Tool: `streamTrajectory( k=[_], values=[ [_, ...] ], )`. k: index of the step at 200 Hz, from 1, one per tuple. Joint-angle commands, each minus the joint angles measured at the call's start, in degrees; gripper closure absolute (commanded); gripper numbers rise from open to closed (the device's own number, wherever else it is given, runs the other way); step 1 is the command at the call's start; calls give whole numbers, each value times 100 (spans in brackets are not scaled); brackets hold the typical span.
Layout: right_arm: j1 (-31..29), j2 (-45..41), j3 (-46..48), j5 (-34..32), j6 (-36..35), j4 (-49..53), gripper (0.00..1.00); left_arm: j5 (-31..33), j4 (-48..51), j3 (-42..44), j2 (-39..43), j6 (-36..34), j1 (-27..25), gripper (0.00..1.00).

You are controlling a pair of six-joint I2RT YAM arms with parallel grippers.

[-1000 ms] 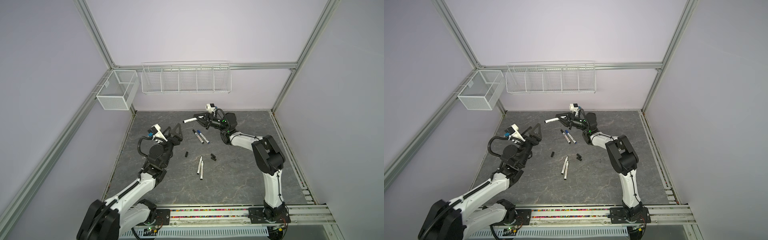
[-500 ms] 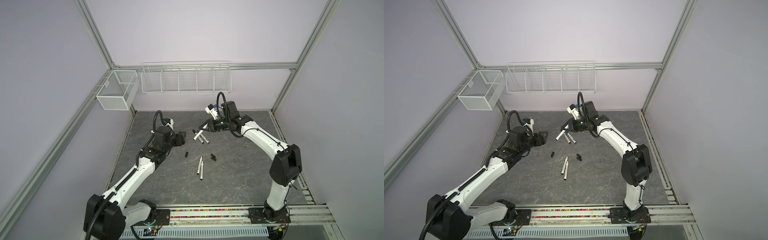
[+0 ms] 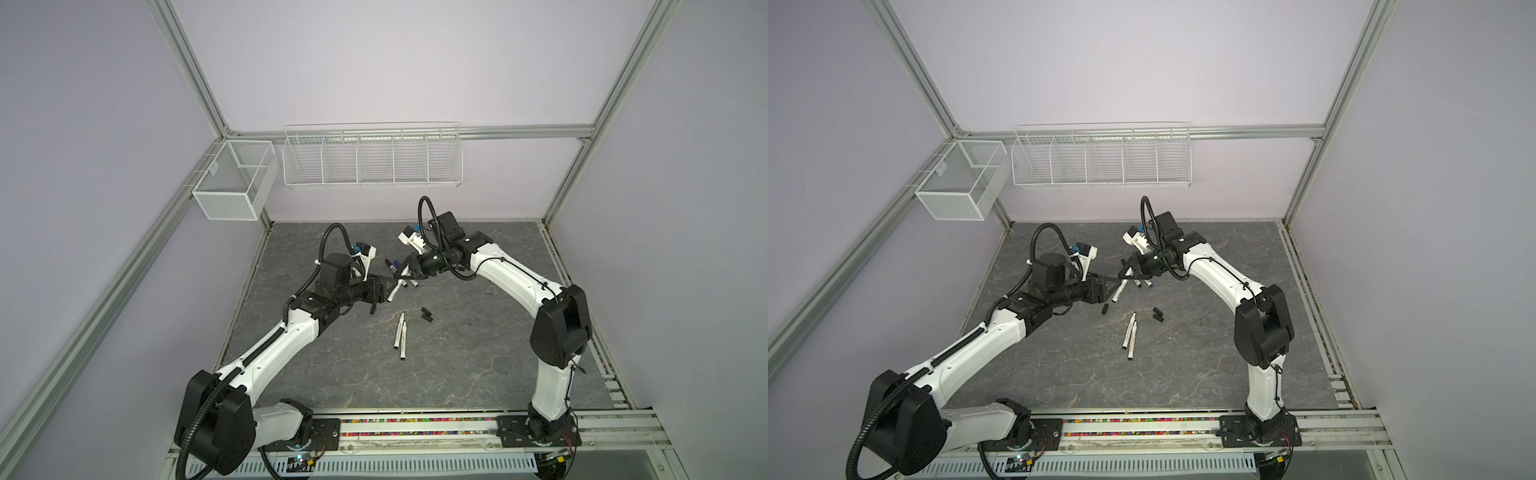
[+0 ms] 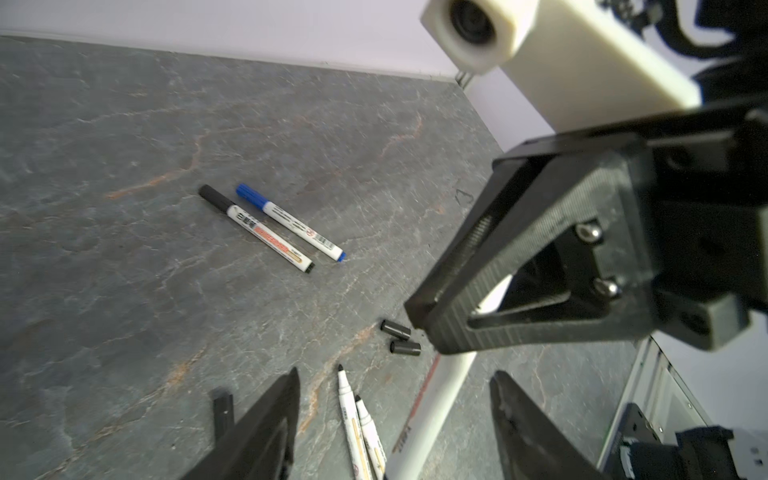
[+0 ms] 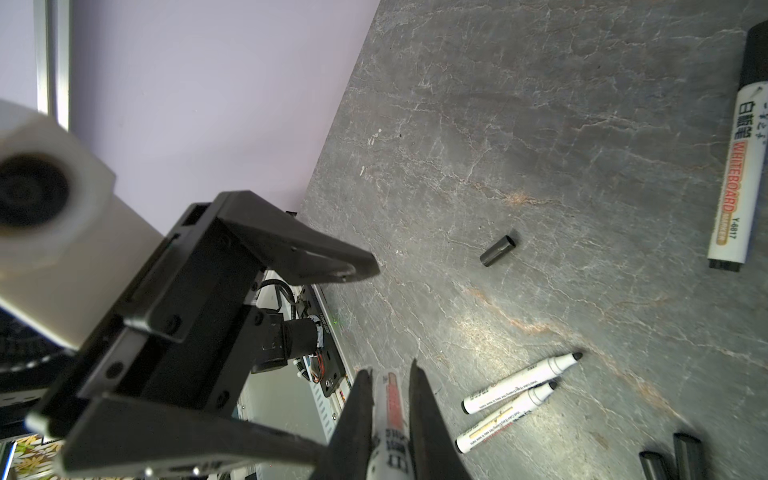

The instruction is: Insert the pens into the pen caps

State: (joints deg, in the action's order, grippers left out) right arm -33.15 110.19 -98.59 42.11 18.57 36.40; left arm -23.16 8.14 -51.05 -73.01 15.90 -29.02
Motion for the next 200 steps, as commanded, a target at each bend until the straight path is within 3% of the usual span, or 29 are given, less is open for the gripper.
streamTrajectory(
  k=[1,15,73,117,129,147,157,182,200],
  values=[
    [3,64,-135,350,131,-262,92,-320,101,-130,-166,-219,-196,31],
    [14,64,-126,435,215,-351,92,-241,56,-126,-221,-224,-287,34],
    [7,13,88,560,270,-380,93,-147,-154,-268,-268,-201,-298,61],
    [3,9,158,411,236,-334,92,-135,-254,-303,-435,-25,-298,97],
    [9,11,144,316,216,-316,84,14,-411,-212,-459,138,-298,100],
    [17,-53,186,81,218,-390,55,497,-789,84,-398,498,-257,100],
    [18,-130,262,-133,230,-478,45,888,-916,280,-318,764,-197,100],
    [-27,-171,386,-491,102,-544,41,1929,-805,766,97,1566,168,100],
    [-198,178,108,-917,-334,120,41,2696,-474,1138,610,2066,483,100]
  ],
)
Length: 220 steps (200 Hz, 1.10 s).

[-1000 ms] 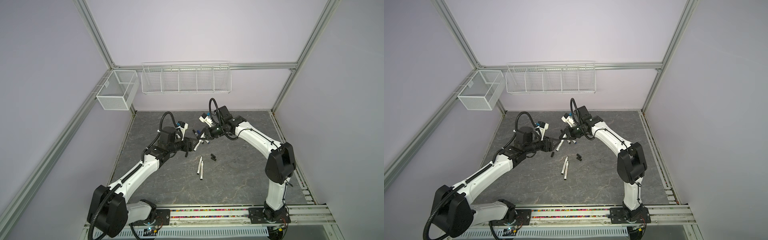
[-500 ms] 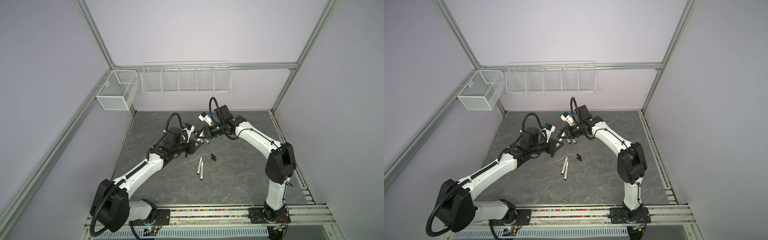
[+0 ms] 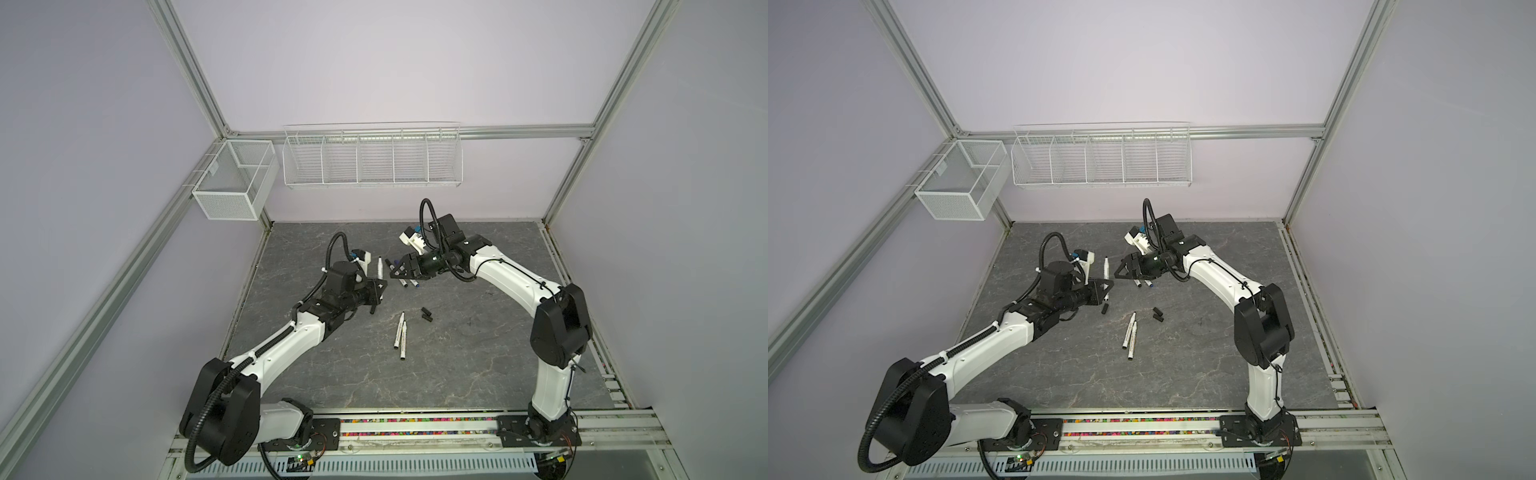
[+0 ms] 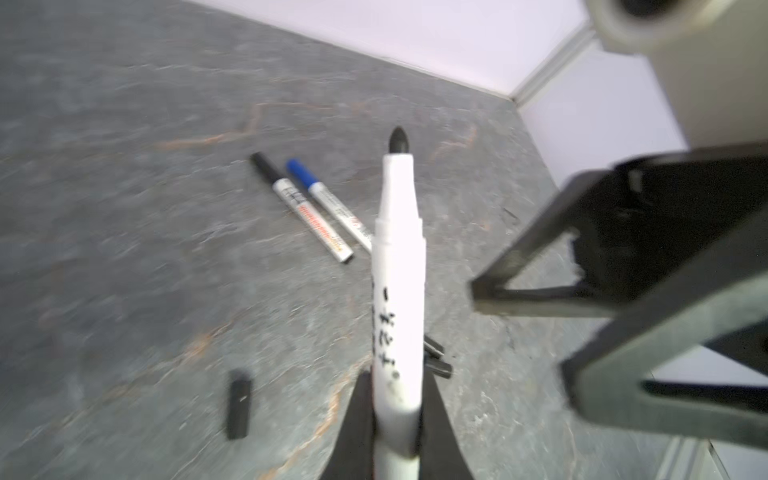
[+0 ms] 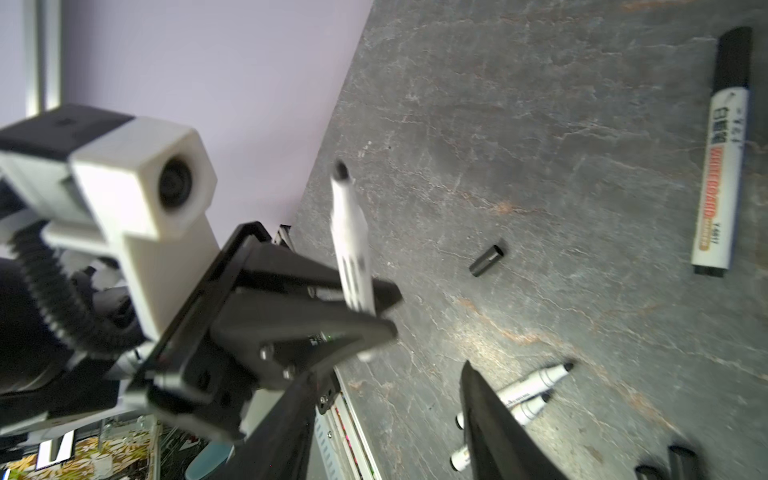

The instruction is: Insert the pens into the pen caps

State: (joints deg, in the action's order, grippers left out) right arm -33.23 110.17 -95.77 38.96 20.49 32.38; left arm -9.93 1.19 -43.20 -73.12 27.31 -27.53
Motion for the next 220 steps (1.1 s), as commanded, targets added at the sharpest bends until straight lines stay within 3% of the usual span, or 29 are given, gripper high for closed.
streamTrajectory(
  k=[1,20,59,79,126,220],
  values=[
    [-204,207,-194,-632,-558,567,41,1421,244,377,648,951,348,100],
    [-536,774,-636,-1202,-1121,1300,42,2047,640,688,1271,1419,595,100],
    [-1075,1800,-1369,-1926,-1465,1901,42,2282,895,1050,2099,1679,765,100],
    [-1120,2283,-1798,-1985,-1401,2103,44,2225,1112,1027,2171,1660,778,100],
    [-1286,2821,-2234,-3016,-1551,2204,46,2152,1351,954,2318,1615,796,100],
    [-1782,3635,-3087,-4556,-2510,2467,46,2025,1709,719,2293,1470,821,100]
  ],
)
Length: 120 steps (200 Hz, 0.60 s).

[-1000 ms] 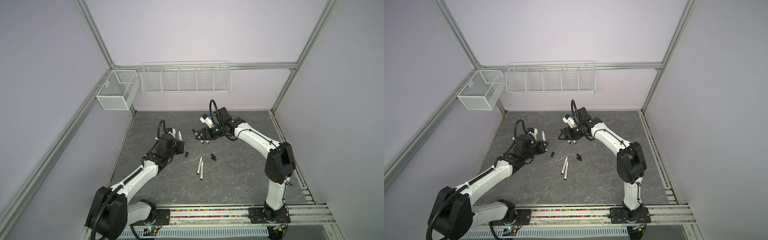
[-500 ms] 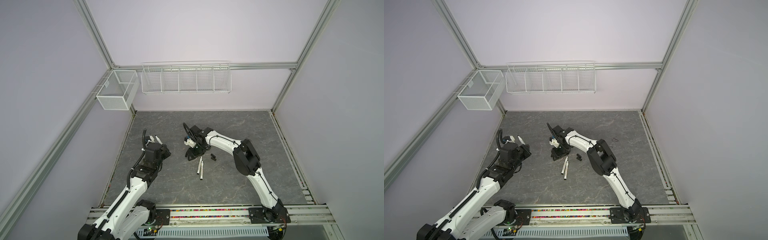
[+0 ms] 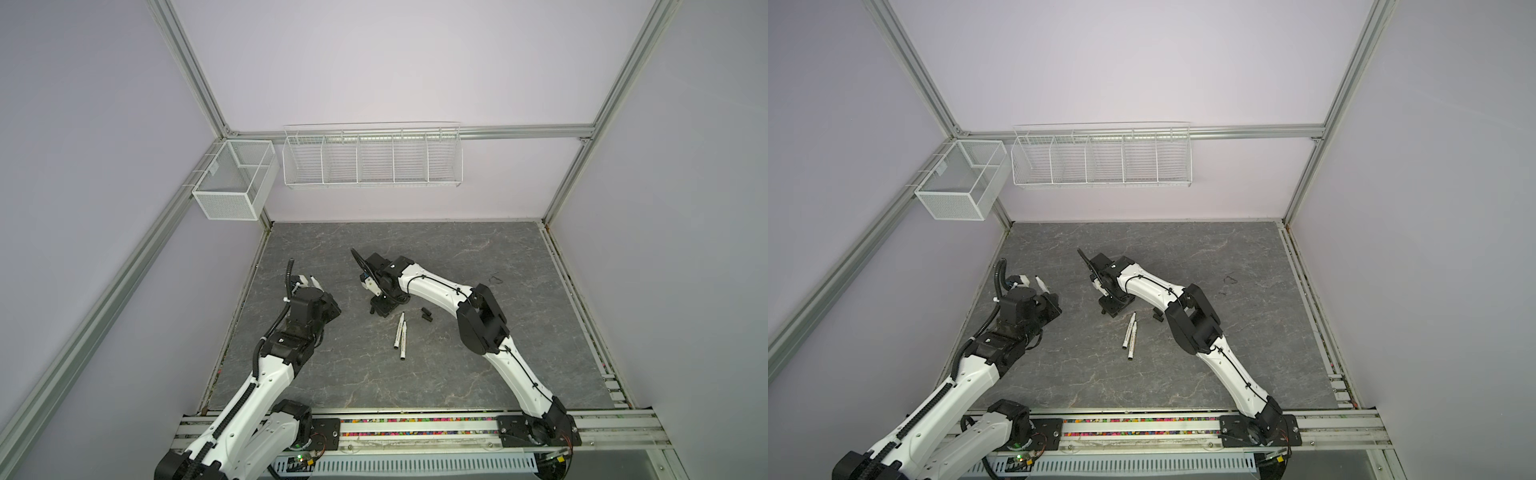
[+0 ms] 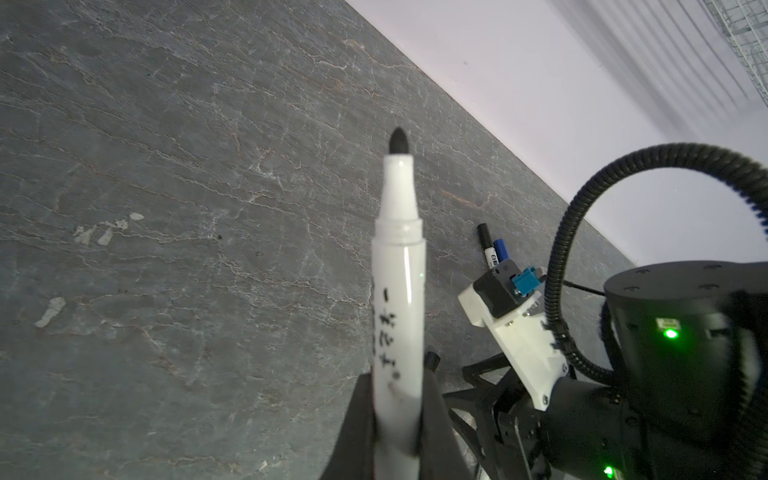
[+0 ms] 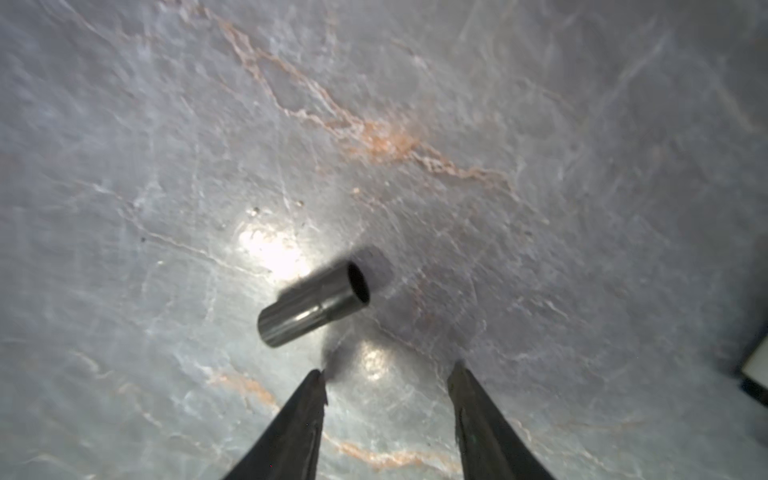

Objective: Insert the pens into the pen caps
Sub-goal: 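Lower the open right gripper over a loose black cap on the table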

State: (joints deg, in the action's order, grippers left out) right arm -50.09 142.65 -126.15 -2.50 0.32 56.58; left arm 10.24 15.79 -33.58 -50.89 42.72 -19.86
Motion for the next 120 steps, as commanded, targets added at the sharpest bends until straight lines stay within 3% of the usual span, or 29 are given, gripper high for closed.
streamTrajectory(
  k=[1,120],
  values=[
    [-97,387,-50,-414,-499,38,46,6,262,-248,71,-75,53,100],
    [-157,1028,-895,-291,-891,-436,45,33,981,-649,249,-323,78,100]
  ],
)
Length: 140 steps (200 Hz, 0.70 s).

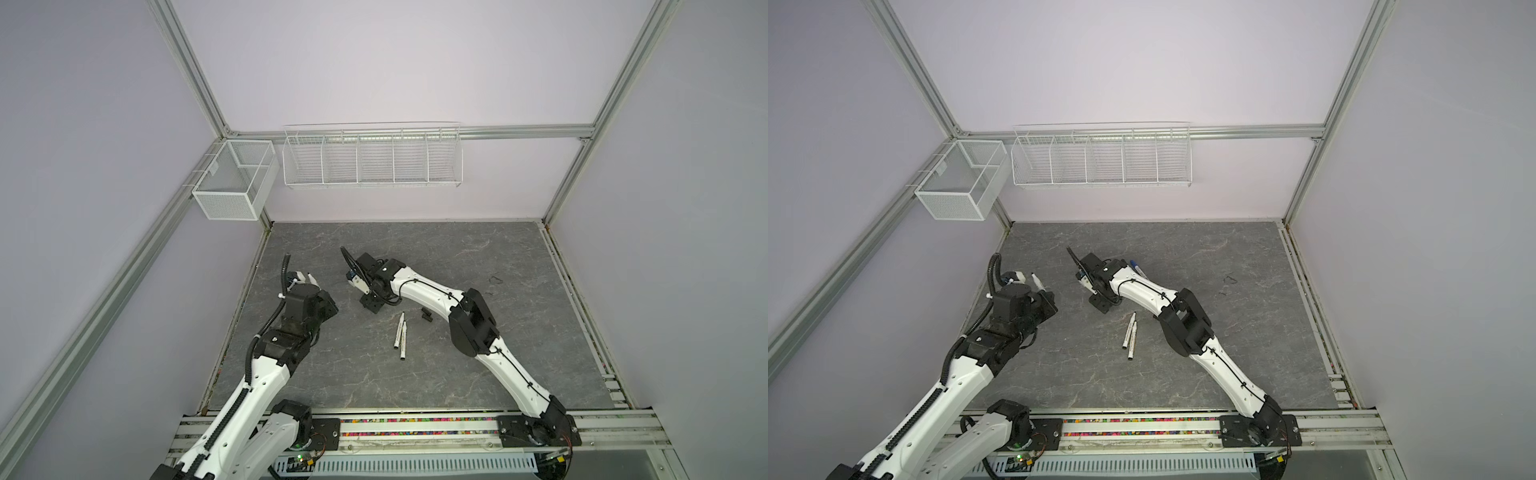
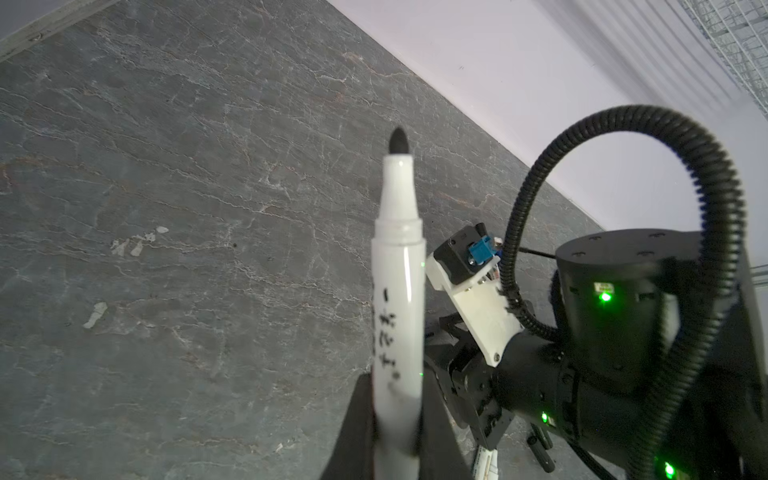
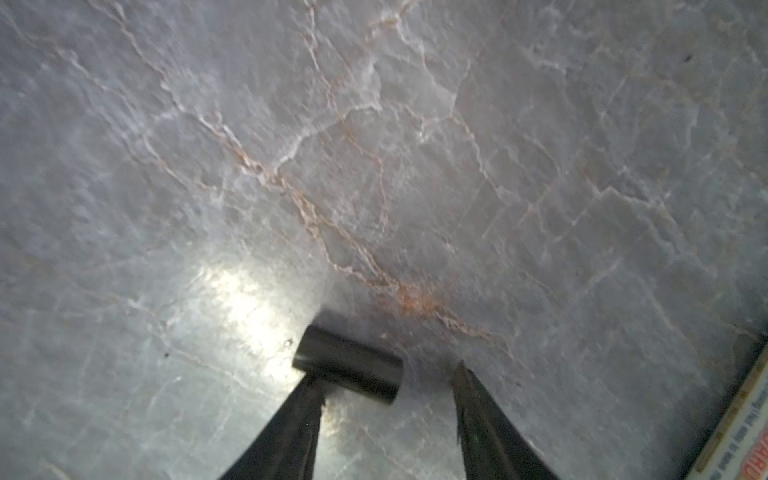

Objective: Insert the pens into the pen caps
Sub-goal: 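Lower the open right gripper over a loose black cap on the table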

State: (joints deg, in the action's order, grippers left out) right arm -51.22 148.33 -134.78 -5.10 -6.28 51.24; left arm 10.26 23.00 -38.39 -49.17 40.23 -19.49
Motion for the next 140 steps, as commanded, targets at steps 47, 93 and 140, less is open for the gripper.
streamTrajectory(
  k=[47,93,140],
  values=[
    [-64,692,-323,71,-491,35,47,57,410,-210,115,-73,50,100],
    [-72,710,-524,197,-478,-139,55,110,608,-274,247,-84,50,100],
    [-38,267,-174,129,-286,-490,51,193,714,-171,388,-39,59,100]
  ],
)
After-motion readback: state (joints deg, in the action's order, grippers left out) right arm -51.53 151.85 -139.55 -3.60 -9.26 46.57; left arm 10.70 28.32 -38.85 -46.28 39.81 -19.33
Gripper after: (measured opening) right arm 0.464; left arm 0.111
